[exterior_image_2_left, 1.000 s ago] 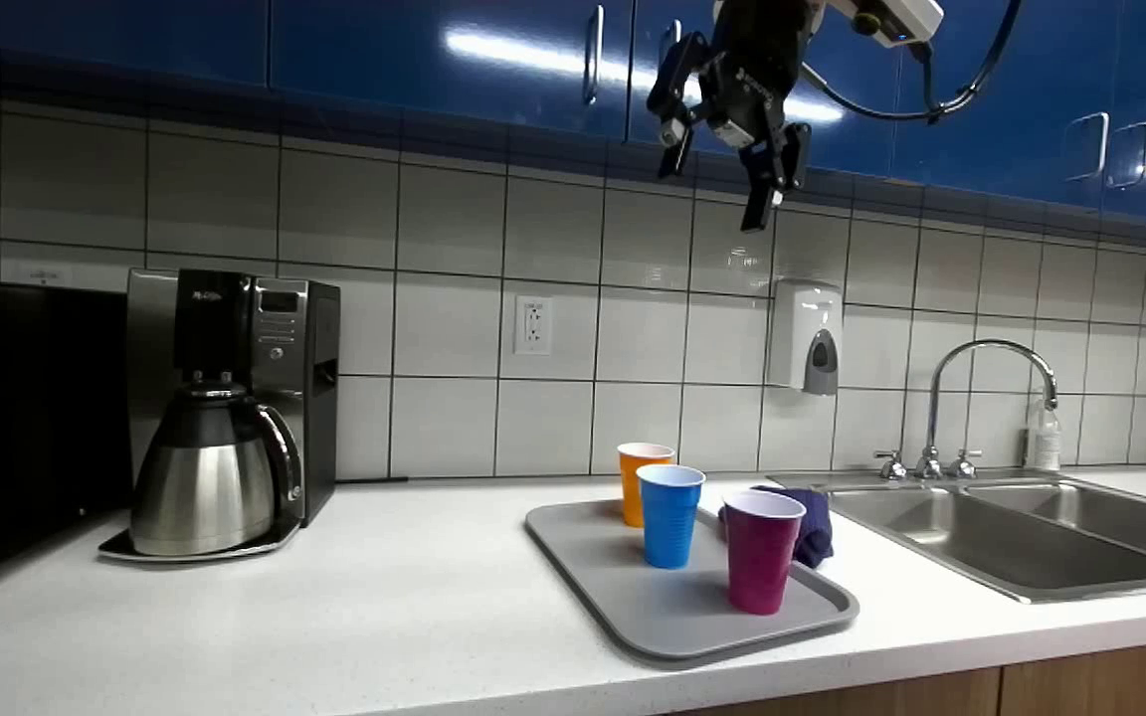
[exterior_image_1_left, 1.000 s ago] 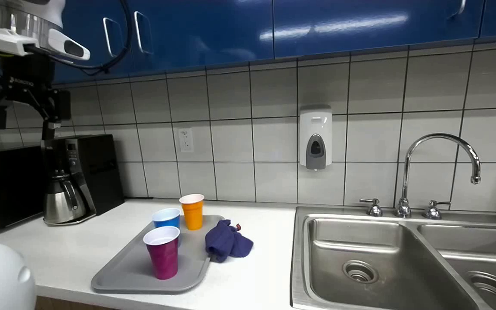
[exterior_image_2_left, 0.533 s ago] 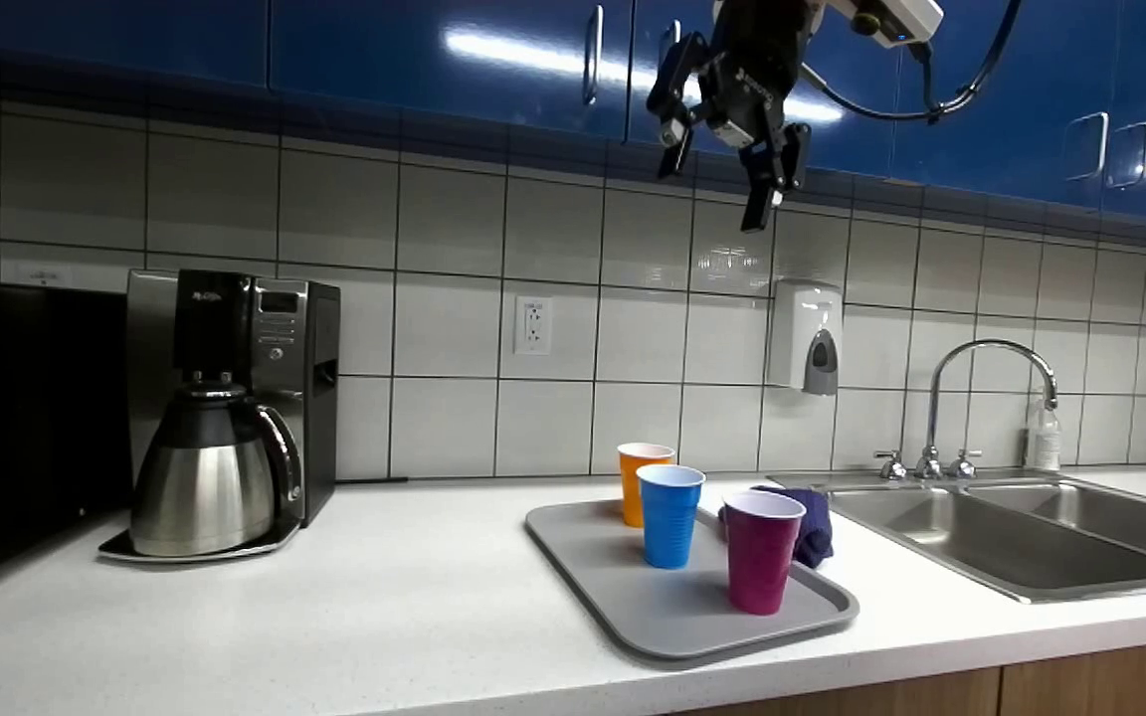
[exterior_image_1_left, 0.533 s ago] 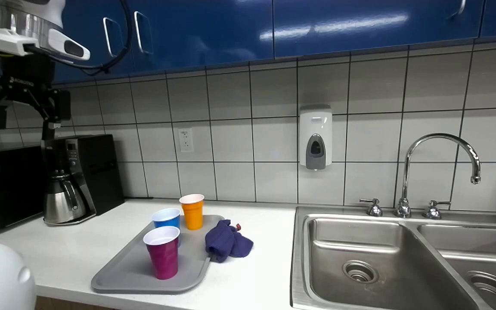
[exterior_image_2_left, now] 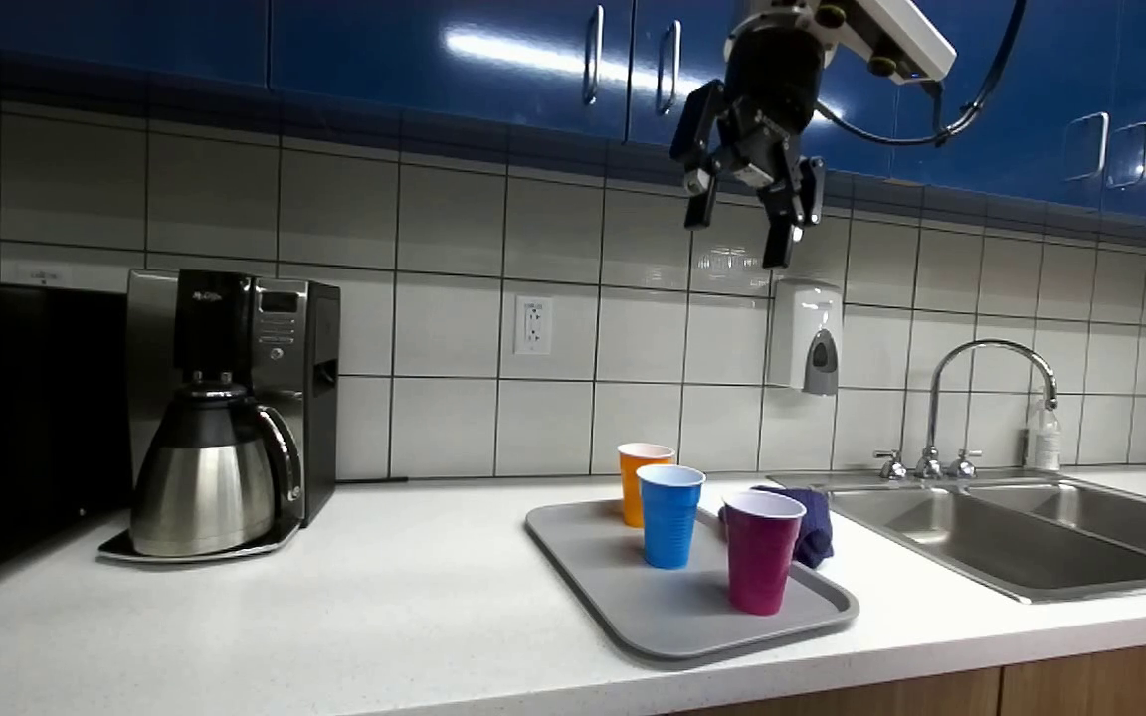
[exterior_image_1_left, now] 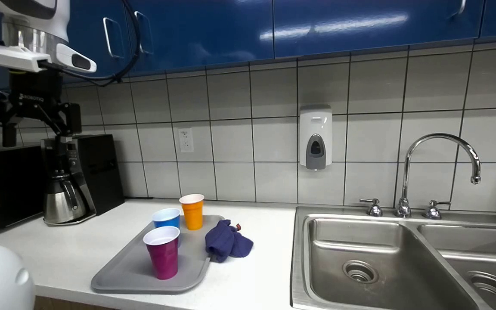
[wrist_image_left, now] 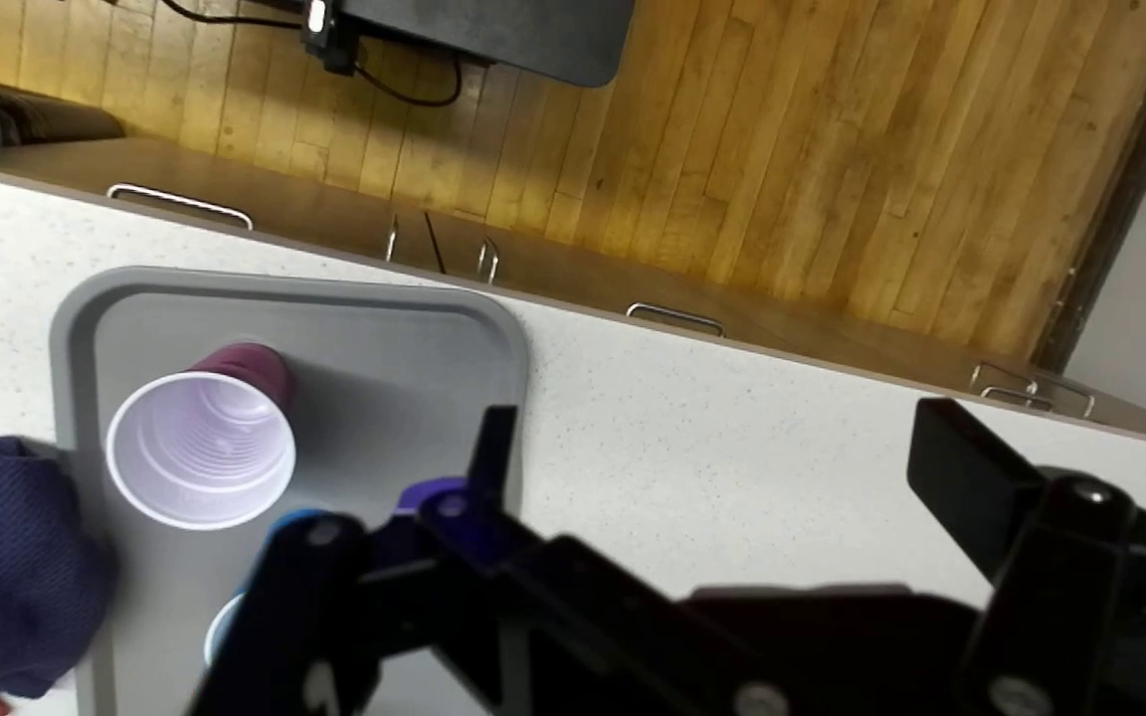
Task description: Remove the purple, blue and orange cups from the grey tray and put them on the countertop
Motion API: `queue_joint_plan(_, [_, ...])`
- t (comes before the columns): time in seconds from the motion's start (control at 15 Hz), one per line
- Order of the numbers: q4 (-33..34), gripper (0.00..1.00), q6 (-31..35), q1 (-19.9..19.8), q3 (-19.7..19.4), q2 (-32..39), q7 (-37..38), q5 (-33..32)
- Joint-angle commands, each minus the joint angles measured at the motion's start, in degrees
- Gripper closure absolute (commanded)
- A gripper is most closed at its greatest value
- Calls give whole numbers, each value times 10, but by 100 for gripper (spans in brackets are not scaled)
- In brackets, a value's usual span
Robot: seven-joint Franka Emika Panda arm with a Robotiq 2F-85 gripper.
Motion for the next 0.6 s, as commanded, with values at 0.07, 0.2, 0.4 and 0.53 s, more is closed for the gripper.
queue_joint_plan(0.07, [-69, 0, 53, -26, -1, -50, -35, -46])
queue_joint_plan(0.2, [-94, 0, 81, -33, -6, -59, -36, -65])
queue_joint_plan(0.4, [-123, 0, 120, -43, -19, -66, -35, -81])
queue_joint_plan(0.53, [-136, 0, 146, -52, -29, -64, -34, -91])
